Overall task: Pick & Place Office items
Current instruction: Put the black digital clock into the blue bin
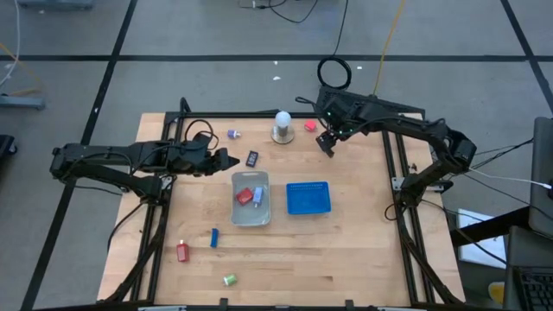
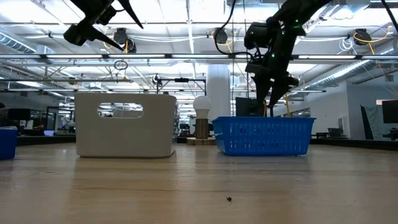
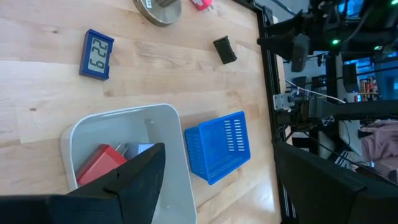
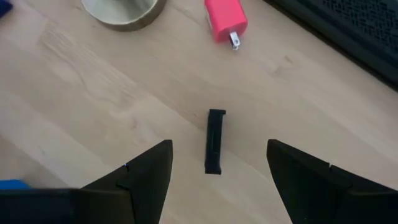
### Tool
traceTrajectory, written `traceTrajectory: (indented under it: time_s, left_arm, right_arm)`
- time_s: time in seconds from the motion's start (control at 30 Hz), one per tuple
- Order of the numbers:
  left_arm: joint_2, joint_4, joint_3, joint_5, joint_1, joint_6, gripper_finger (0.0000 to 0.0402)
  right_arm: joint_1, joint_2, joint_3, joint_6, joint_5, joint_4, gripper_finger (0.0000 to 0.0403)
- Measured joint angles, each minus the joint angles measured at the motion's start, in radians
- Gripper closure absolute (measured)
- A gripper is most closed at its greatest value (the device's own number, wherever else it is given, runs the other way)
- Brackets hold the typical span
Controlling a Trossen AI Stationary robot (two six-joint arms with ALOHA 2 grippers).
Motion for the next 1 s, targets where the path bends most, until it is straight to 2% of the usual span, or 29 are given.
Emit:
traceTrajectory:
  time_s: [1.0]
  left_arm:
    - [0.000,0.019,0.001,0.000,0.000,-0.027,0.0096]
  right_arm:
    - [0.009,0.000,-0.306,0.102,0.000,0.352,0.0147]
